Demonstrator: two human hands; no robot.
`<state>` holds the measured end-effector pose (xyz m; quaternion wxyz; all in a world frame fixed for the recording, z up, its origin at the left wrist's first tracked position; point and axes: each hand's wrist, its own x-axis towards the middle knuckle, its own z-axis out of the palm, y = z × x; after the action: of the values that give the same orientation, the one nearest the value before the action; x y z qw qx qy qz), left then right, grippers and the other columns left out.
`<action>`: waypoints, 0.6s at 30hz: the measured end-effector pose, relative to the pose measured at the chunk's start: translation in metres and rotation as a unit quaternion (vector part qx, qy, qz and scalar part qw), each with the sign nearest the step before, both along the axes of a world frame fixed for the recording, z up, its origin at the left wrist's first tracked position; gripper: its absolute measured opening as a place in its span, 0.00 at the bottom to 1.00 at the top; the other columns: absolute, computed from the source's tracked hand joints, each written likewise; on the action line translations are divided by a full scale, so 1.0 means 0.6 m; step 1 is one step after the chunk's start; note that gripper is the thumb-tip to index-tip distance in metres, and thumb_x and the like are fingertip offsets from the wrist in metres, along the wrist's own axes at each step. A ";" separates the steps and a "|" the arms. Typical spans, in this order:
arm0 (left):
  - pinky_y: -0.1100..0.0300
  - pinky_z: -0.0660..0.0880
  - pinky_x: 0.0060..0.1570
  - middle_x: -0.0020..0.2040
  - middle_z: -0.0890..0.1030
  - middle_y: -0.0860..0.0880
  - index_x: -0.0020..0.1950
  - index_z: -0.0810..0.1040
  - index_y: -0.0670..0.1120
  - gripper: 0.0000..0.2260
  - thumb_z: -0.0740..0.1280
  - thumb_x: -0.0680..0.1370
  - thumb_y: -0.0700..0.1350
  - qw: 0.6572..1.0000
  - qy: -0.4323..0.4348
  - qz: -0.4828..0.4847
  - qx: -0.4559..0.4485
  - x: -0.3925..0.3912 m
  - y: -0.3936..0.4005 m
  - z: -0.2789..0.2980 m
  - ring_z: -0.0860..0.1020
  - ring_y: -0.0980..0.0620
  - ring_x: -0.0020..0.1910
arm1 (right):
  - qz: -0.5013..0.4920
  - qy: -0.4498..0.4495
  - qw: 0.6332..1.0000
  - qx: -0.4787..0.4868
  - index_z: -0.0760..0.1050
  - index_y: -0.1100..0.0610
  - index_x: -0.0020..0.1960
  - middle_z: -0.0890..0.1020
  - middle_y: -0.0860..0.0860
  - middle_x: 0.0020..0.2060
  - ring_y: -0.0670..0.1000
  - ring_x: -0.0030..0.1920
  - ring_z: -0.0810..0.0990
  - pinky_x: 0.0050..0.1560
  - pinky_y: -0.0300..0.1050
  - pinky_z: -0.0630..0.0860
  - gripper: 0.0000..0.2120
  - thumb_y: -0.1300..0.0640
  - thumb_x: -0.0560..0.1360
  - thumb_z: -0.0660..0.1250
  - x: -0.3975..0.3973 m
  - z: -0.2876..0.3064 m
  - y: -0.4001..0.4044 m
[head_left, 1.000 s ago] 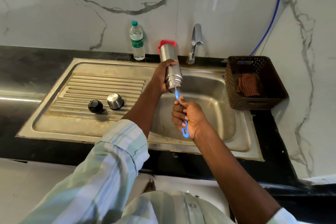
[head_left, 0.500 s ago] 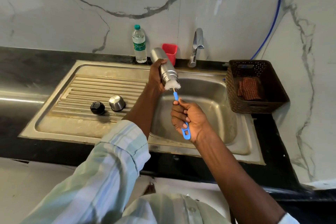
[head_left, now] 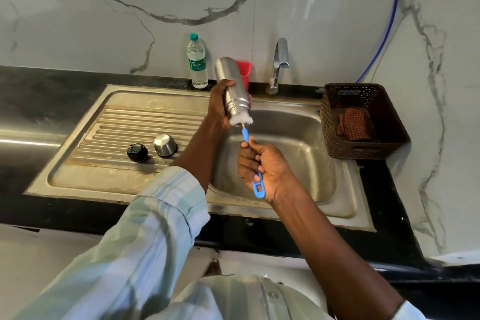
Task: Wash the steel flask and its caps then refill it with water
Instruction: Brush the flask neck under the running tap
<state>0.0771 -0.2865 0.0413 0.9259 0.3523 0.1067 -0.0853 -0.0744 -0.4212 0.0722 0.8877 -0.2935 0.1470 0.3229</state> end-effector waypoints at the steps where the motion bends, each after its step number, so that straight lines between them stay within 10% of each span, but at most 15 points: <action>1: 0.56 0.78 0.36 0.37 0.78 0.40 0.53 0.72 0.36 0.13 0.65 0.75 0.45 1.000 0.002 0.018 -0.013 0.002 0.008 0.001 0.78 0.43 0.34 | 0.003 -0.001 1.000 -0.003 0.68 0.59 0.41 0.61 0.47 0.23 0.43 0.17 0.58 0.14 0.35 0.55 0.14 0.58 0.83 0.52 -0.009 0.003 -0.002; 6: 0.52 0.80 0.38 0.41 0.76 0.37 0.62 0.68 0.35 0.20 0.66 0.75 0.45 1.000 0.017 0.009 -0.019 -0.011 -0.012 -0.014 0.79 0.41 0.37 | -0.004 -0.017 0.999 -0.034 0.67 0.59 0.41 0.61 0.47 0.21 0.43 0.16 0.58 0.14 0.34 0.55 0.14 0.57 0.84 0.51 0.024 -0.012 0.006; 10: 0.50 0.80 0.42 0.43 0.78 0.40 0.67 0.71 0.37 0.31 0.75 0.70 0.49 0.983 0.073 -0.059 0.160 -0.003 0.014 0.000 0.81 0.42 0.38 | -0.007 -0.061 0.985 -0.163 0.67 0.59 0.41 0.61 0.46 0.20 0.43 0.16 0.57 0.16 0.31 0.55 0.15 0.57 0.84 0.51 0.018 -0.035 0.007; 14: 0.50 0.82 0.39 0.38 0.79 0.43 0.59 0.75 0.39 0.26 0.81 0.66 0.46 0.933 0.133 -0.008 0.335 0.011 -0.006 0.000 0.80 0.45 0.32 | 0.013 -0.079 0.963 -0.259 0.68 0.59 0.42 0.63 0.45 0.21 0.43 0.18 0.57 0.18 0.33 0.54 0.14 0.55 0.84 0.53 0.012 -0.041 0.011; 18: 0.57 0.78 0.31 0.29 0.75 0.45 0.52 0.73 0.40 0.12 0.71 0.73 0.43 0.964 0.124 0.020 0.234 0.012 0.011 -0.007 0.76 0.47 0.26 | 0.002 -0.060 0.980 -0.191 0.68 0.59 0.42 0.60 0.46 0.22 0.43 0.18 0.56 0.17 0.32 0.54 0.15 0.55 0.84 0.53 -0.021 -0.033 0.002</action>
<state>0.0845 -0.2802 0.0370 0.7983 0.5439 0.2450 -0.0828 -0.0873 -0.4201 0.0525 0.8216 -0.4770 0.1523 0.2725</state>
